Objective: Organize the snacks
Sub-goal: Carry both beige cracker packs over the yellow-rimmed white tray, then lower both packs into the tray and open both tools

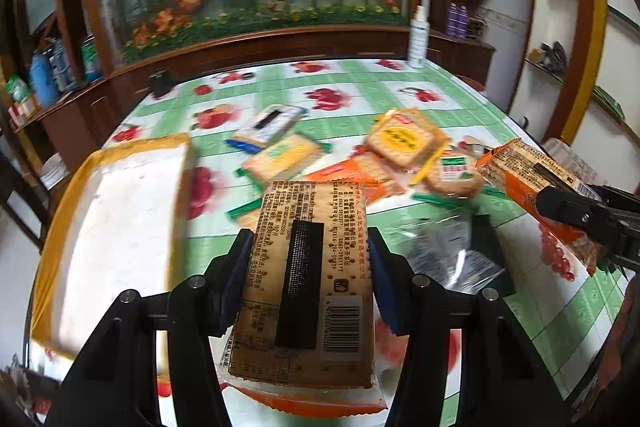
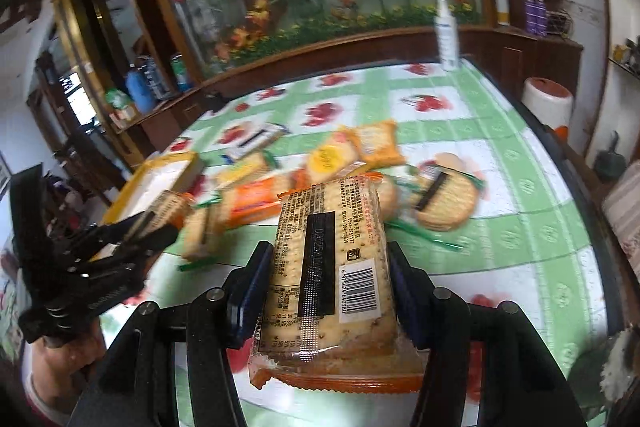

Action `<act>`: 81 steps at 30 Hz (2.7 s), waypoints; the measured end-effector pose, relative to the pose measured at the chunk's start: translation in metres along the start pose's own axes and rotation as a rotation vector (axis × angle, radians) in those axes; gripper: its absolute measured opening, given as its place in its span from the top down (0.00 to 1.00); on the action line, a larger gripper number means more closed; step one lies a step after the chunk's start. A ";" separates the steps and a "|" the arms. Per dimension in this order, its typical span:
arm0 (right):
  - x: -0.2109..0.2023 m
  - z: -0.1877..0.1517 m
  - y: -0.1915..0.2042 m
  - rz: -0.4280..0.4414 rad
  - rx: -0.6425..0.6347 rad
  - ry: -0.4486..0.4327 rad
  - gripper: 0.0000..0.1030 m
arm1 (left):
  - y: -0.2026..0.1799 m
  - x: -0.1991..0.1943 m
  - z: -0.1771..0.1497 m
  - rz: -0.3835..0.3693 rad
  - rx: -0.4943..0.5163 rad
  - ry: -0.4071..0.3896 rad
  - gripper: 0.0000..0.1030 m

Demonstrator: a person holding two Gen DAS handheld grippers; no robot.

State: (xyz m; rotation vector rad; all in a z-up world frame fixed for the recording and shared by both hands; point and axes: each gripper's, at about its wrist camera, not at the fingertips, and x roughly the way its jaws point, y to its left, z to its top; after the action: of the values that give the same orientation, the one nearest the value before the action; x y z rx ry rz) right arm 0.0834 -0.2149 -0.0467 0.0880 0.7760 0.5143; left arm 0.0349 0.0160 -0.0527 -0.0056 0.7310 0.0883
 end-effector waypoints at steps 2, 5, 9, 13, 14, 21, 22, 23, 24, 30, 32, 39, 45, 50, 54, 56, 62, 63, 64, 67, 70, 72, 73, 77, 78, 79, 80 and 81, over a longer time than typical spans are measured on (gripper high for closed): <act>0.003 0.001 0.016 0.023 -0.025 0.002 0.44 | 0.011 -0.002 -0.004 0.014 -0.018 -0.001 0.48; 0.012 0.003 0.044 0.067 -0.066 0.018 0.44 | 0.032 -0.006 -0.009 0.043 -0.052 -0.006 0.48; 0.023 0.002 0.072 0.102 -0.107 0.033 0.44 | 0.052 -0.012 -0.014 0.069 -0.080 -0.017 0.48; 0.029 0.003 0.095 0.127 -0.143 0.038 0.45 | 0.074 -0.018 -0.018 0.096 -0.118 -0.031 0.48; 0.031 0.004 0.100 0.131 -0.150 0.040 0.45 | 0.078 -0.019 -0.019 0.101 -0.127 -0.036 0.48; 0.045 0.006 0.135 0.100 -0.229 0.036 0.45 | 0.117 -0.029 -0.026 0.143 -0.197 -0.062 0.48; 0.048 0.007 0.142 0.082 -0.250 0.032 0.45 | 0.121 -0.029 -0.026 0.147 -0.203 -0.063 0.48; 0.050 0.007 0.148 0.068 -0.266 0.027 0.45 | 0.125 -0.030 -0.027 0.153 -0.208 -0.063 0.48; 0.052 0.008 0.152 0.054 -0.280 0.022 0.45 | 0.130 -0.029 -0.028 0.160 -0.216 -0.062 0.48; 0.061 0.011 0.184 -0.038 -0.376 -0.018 0.45 | 0.152 -0.028 -0.034 0.195 -0.251 -0.056 0.48; 0.065 0.012 0.194 -0.045 -0.403 -0.022 0.45 | 0.159 -0.028 -0.036 0.206 -0.263 -0.053 0.48; 0.080 0.007 0.226 -0.046 -0.486 -0.023 0.45 | 0.177 -0.028 -0.040 0.238 -0.292 -0.046 0.48; 0.091 0.007 0.239 -0.055 -0.518 -0.025 0.45 | 0.189 -0.025 -0.042 0.253 -0.311 -0.042 0.48; 0.102 0.008 0.247 -0.066 -0.544 -0.019 0.44 | 0.196 -0.021 -0.044 0.260 -0.324 -0.034 0.48; 0.109 0.005 0.257 -0.069 -0.569 -0.019 0.45 | 0.203 -0.015 -0.046 0.268 -0.333 -0.022 0.48; 0.113 0.005 0.262 -0.060 -0.575 -0.014 0.45 | 0.205 -0.015 -0.047 0.273 -0.334 -0.020 0.48; 0.133 0.009 0.267 0.060 -0.488 0.053 0.45 | 0.210 -0.008 -0.047 0.292 -0.348 -0.009 0.48; 0.140 0.011 0.268 0.086 -0.462 0.074 0.45 | 0.211 -0.007 -0.047 0.294 -0.350 -0.006 0.48; 0.143 0.011 0.268 0.096 -0.452 0.083 0.45 | 0.212 -0.005 -0.047 0.298 -0.353 -0.003 0.48; 0.158 0.011 0.273 0.116 -0.432 0.112 0.45 | 0.216 0.002 -0.049 0.305 -0.366 0.015 0.48; 0.168 0.011 0.278 0.122 -0.424 0.120 0.45 | 0.219 0.011 -0.052 0.307 -0.376 0.036 0.48; 0.176 0.012 0.281 0.126 -0.419 0.128 0.45 | 0.220 0.017 -0.052 0.307 -0.376 0.051 0.48; 0.182 0.012 0.283 0.128 -0.416 0.139 0.45 | 0.220 0.018 -0.052 0.308 -0.375 0.056 0.48; 0.199 0.011 0.283 0.144 -0.392 0.171 0.45 | 0.221 0.025 -0.049 0.321 -0.364 0.064 0.48; 0.204 0.011 0.282 0.150 -0.381 0.183 0.45 | 0.221 0.025 -0.048 0.318 -0.364 0.062 0.48; 0.207 0.011 0.281 0.155 -0.377 0.187 0.45 | 0.220 0.025 -0.046 0.319 -0.359 0.061 0.48; 0.211 0.011 0.280 0.164 -0.371 0.194 0.45 | 0.220 0.024 -0.046 0.316 -0.356 0.054 0.48; 0.213 0.011 0.280 0.169 -0.368 0.200 0.45 | 0.219 0.023 -0.044 0.316 -0.351 0.044 0.48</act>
State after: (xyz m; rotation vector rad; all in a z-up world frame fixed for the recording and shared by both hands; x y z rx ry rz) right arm 0.1032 0.1317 -0.1032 -0.2440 0.8606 0.8278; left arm 0.0043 0.2341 -0.0952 -0.2277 0.7479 0.5191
